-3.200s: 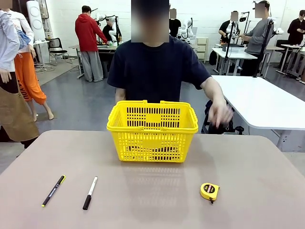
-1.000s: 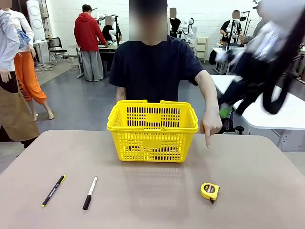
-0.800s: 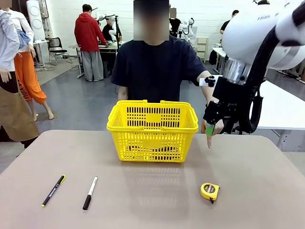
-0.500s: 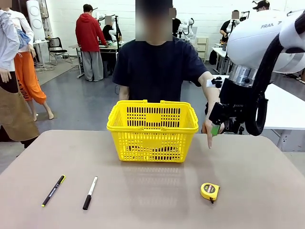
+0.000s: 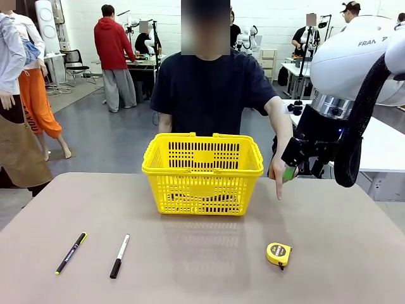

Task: Place the items the person wants into the basket.
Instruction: Pick up the item the person points to and place it in the Market Basket.

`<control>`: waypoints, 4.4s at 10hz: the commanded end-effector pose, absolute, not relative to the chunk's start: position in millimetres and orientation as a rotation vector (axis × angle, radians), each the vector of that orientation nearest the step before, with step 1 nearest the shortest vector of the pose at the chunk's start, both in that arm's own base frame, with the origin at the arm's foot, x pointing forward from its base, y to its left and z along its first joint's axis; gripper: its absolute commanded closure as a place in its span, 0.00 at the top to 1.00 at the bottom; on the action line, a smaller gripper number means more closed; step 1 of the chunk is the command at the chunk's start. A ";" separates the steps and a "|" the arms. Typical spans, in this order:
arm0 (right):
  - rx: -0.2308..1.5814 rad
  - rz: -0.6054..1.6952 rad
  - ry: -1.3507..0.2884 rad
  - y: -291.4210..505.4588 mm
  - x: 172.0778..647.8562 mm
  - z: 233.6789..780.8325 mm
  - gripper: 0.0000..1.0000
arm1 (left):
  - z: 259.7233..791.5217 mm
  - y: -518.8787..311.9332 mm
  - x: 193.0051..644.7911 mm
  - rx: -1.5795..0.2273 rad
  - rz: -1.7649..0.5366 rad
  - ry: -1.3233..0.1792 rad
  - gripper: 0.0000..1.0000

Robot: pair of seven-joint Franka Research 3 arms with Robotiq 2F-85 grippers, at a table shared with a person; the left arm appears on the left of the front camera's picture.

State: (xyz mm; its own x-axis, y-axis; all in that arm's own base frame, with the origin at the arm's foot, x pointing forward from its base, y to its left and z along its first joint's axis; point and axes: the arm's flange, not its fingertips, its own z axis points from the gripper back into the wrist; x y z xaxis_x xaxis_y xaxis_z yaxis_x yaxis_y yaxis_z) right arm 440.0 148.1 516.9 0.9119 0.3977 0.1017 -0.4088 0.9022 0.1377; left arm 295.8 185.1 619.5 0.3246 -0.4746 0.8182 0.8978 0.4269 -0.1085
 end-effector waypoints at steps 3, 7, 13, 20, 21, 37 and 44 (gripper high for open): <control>0.162 0.413 -0.054 149.6 443.9 518.5 1.00 | 619.1 185.2 295.0 -0.634 -0.998 -0.821 1.00; 0.084 0.378 -0.062 167.9 425.9 501.2 1.00 | 619.1 185.2 295.0 -0.634 -0.998 -0.821 1.00; -0.028 0.005 -0.110 229.8 376.6 407.6 1.00 | 619.1 185.2 295.0 -0.634 -0.998 -0.821 1.00; 0.044 -0.096 -0.100 202.4 372.9 331.0 1.00 | 619.1 185.2 295.0 -0.634 -0.998 -0.821 1.00; 0.055 -0.108 -0.110 202.2 374.1 326.8 1.00 | 619.1 185.2 295.0 -0.634 -0.998 -0.821 1.00; 0.028 -0.125 -0.094 215.5 382.7 294.1 0.44 | 619.1 185.2 295.0 -0.634 -0.998 -0.821 1.00; -0.013 -0.047 -0.032 218.6 378.9 300.4 0.00 | 619.1 185.2 295.0 -0.634 -0.998 -0.821 1.00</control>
